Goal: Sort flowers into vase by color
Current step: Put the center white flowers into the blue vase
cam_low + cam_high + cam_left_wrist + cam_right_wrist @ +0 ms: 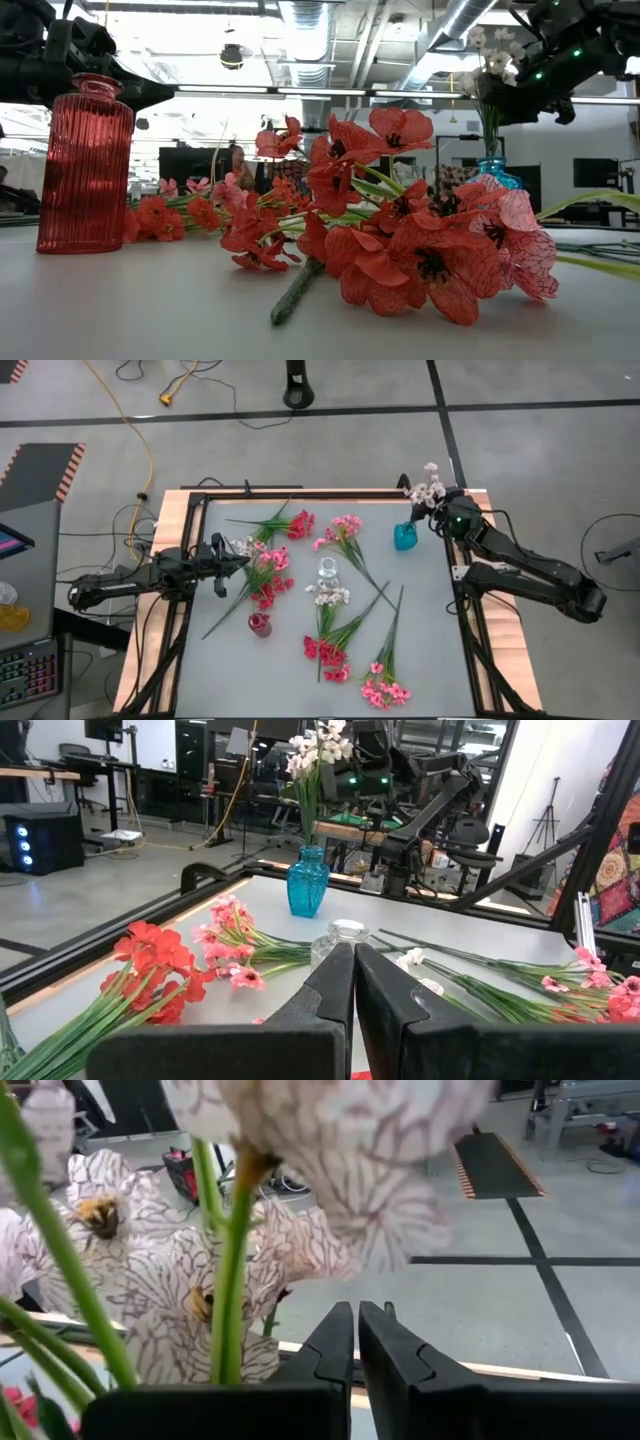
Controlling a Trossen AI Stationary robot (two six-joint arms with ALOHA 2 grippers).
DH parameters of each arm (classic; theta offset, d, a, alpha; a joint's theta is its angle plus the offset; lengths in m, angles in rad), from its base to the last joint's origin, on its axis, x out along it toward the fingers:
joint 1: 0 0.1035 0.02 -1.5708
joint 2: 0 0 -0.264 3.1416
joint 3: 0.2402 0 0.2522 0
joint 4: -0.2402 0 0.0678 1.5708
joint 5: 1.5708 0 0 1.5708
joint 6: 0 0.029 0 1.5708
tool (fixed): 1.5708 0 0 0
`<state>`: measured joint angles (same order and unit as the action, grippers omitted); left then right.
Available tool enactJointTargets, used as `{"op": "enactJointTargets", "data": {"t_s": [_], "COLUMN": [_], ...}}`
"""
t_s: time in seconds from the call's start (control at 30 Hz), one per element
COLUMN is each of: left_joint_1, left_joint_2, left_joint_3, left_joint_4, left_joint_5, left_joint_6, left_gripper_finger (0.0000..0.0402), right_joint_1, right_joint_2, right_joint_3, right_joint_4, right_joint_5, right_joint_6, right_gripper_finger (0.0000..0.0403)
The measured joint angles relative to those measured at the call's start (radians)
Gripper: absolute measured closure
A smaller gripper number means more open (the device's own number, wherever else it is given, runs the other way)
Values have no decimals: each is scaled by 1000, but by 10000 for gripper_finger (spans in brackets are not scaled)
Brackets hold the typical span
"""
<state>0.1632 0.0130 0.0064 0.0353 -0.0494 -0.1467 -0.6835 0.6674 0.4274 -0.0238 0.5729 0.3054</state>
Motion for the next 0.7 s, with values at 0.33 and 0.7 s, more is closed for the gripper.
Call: {"op": "enactJointTargets", "data": {"t_s": [0.33,0.7], "left_joint_1": [0,0], "left_joint_2": [0,0], "left_joint_3": [0,0], "left_joint_4": [0,0], "left_joint_5": [0,0], "left_joint_6": [0,0], "left_gripper_finger": [401,401], "right_joint_1": [1,1], "right_joint_2": [-2,0], "right_joint_3": [9,232], "right_joint_4": [-45,-565], "right_joint_5": [-154,-158], "right_joint_6": [-50,-37], "right_gripper_finger": [344,219]}}
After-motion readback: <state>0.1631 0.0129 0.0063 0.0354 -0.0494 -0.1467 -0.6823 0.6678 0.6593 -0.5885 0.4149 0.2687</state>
